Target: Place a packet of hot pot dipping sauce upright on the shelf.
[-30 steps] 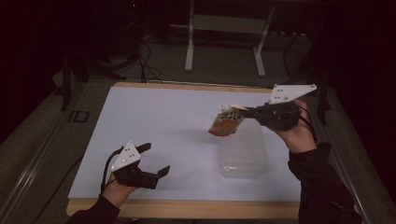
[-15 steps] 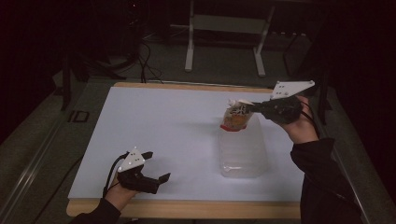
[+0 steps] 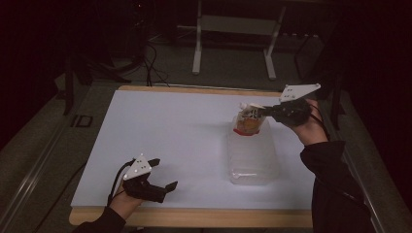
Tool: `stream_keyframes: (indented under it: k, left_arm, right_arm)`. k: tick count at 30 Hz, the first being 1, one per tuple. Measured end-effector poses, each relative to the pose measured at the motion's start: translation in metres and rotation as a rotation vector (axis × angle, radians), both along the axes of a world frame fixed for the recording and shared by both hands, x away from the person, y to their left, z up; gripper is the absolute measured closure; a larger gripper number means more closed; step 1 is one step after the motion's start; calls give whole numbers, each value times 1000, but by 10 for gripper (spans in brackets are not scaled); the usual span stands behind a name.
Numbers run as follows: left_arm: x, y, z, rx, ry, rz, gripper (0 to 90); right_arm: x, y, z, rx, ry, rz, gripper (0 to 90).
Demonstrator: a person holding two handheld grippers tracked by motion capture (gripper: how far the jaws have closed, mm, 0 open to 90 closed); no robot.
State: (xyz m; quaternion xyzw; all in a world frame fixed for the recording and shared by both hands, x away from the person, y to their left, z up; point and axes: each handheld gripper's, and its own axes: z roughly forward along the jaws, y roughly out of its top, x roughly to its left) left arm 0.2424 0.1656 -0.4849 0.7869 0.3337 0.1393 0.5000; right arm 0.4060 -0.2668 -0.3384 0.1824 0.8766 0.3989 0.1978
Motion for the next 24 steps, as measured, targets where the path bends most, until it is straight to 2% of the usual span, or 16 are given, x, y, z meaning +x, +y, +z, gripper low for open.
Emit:
stream_keyframes:
  k: [4,12,24]
  left_arm:
    - [0,1,-1,0,0,-1,6]
    - [1,2,-2,-1,2,1,5]
    - [1,4,-2,-4,6,1,5]
  right_arm:
    - [8,0,-7,-8,0,-5,892]
    - [20,1,-16,-59,-17,-27,892]
    - [21,0,-19,-39,-10,-16,892]
